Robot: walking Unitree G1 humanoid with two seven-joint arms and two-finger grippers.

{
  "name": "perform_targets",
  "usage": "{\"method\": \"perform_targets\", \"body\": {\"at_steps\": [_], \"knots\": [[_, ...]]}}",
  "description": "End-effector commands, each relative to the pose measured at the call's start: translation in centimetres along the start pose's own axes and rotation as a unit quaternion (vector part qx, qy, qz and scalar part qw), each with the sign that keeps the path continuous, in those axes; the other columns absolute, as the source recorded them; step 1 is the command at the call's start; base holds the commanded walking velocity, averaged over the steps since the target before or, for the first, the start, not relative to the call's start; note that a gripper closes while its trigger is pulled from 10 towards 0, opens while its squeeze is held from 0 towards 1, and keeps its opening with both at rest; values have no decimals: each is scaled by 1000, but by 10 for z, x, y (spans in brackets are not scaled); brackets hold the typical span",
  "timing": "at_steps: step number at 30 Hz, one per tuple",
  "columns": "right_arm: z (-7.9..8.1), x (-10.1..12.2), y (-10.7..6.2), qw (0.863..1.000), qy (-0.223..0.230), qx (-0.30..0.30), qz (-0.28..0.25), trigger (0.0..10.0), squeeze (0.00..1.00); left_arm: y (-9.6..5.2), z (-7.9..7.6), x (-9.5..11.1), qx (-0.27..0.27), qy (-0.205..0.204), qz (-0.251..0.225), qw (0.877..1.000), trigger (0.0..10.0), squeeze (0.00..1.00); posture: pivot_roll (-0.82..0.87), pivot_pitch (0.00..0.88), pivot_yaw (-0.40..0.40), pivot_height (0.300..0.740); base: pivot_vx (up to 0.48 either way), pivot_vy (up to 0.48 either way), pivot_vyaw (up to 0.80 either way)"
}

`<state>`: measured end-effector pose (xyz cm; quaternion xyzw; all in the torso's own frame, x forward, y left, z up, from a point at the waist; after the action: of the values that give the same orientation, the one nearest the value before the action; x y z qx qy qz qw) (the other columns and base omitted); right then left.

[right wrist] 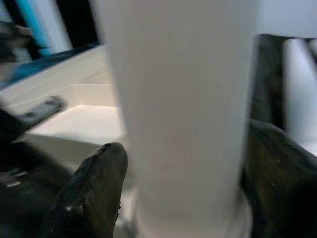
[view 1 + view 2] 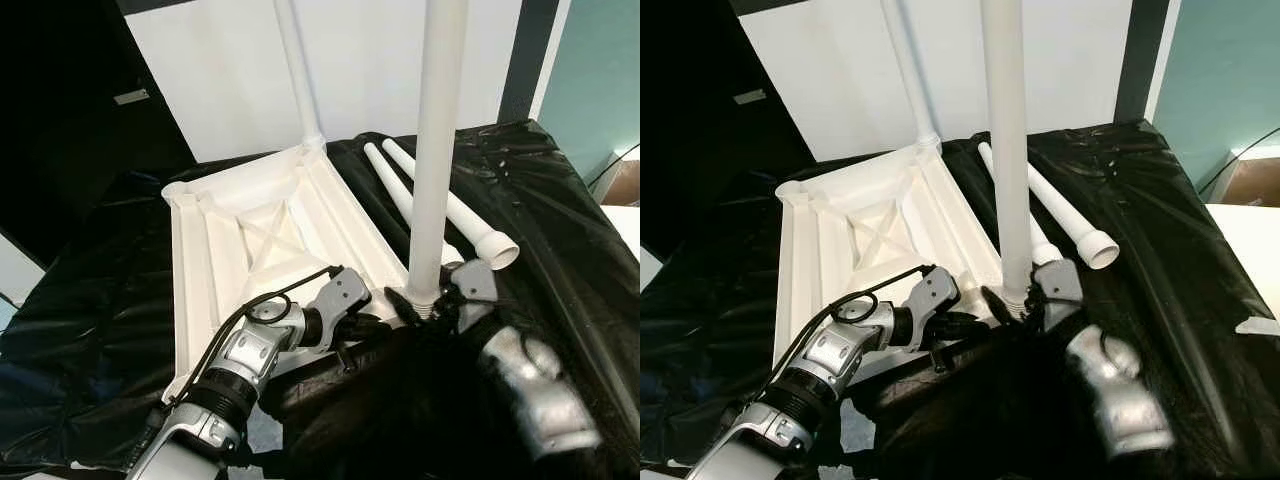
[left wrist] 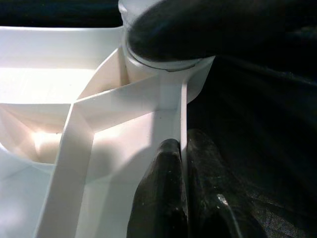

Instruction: Building children table

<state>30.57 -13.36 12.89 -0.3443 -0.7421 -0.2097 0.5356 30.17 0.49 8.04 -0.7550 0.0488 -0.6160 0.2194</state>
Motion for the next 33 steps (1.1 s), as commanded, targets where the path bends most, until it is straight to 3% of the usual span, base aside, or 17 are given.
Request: {"method": "perform_targets", "body": {"at_steps": [1, 4, 5, 6, 7, 17, 18, 19, 20, 21, 22, 23, 24, 25, 33], "knots": [[10, -3, 4, 999, 20, 39, 3, 10000, 0, 1, -2, -38, 11, -56, 46, 997, 10000, 0, -118, 0, 126, 740, 0, 0, 0], [7, -5, 1, 997, 6, 72, 14, 10000, 0, 2, -3, -38, 11, -57, 45, 997, 10000, 0, -118, 0, 126, 740, 0, 0, 0], [6, -7, -2, 995, 7, 97, 23, 4510, 0, 2, -3, -38, 11, -58, 45, 997, 10000, 0, -116, 0, 125, 740, 0, 0, 0], [5, -8, -4, 993, 9, 113, 29, 4510, 0, 2, -3, -38, 11, -58, 44, 997, 10000, 0, -116, 0, 125, 740, 0, 0, 0], [4, -7, -7, 990, 12, 137, 35, 0, 0, 2, -3, -38, 12, -59, 43, 997, 10000, 0, -116, 0, 125, 740, 0, 0, 0], [12, -14, -14, 985, 26, 163, 56, 0, 0, 1, -2, -39, 13, -61, 43, 997, 10000, 0, -117, 0, 126, 740, 0, 0, 0], [12, -21, -11, 987, 21, 142, 75, 0, 0, 2, -2, -39, 13, -61, 43, 997, 10000, 0, -122, 0, 125, 740, 0, 0, 0], [11, -23, -1, 994, 17, 84, 75, 0, 0, 3, -2, -38, 13, -61, 42, 997, 10000, 0, -125, 0, 119, 740, 0, 0, 0], [11, -23, -1, 994, 17, 84, 75, 0, 0, 3, -2, -38, 13, -61, 42, 997, 10000, 0, -125, 0, 119, 740, 0, 0, 0], [5, -23, 8, 997, 19, -10, 68, 0, 0, 4, -3, -38, 13, -61, 41, 997, 10000, 0, -127, 0, 116, 740, 0, 0, 0], [5, -23, 8, 997, 19, -10, 68, 0, 0, 4, -3, -38, 13, -61, 41, 997, 10000, 0, -127, 0, 116, 740, 0, 0, 0], [4, -20, 12, 994, 25, -95, 54, 0, 0, 6, -3, -37, 12, -61, 40, 997, 10000, 0, -126, 0, 115, 740, 0, 0, 0], [4, -20, 12, 994, 25, -95, 54, 0, 0, 6, -3, -37, 12, -61, 40, 997, 10000, 0, -126, 0, 115, 740, 0, 0, 0], [7, -17, 10, 982, 44, -178, 37, 0, 0, 8, -4, -35, 9, -61, 37, 997, 10000, 0, -126, 0, 116, 740, 0, 0, 0], [-4, -16, 0, 969, 50, -241, 31, 0, 0, 6, -3, -36, 10, -60, 40, 997, 10000, 0, -131, 0, 119, 740, 0, 0, 0]]}}
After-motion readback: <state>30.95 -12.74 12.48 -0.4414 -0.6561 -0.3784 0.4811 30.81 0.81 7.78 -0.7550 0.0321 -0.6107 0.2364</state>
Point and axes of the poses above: a point about 5 cm out from each wrist's last joint towards the gripper, its own y axis pointing out of the wrist towards the gripper, its own x axis along the axis of the wrist's last joint, z = x × y, the point moved 4 cm from there along y, pointing out of the wrist towards the gripper, and after that the axes turned 6 degrees about -y, right-handed, at the moved point
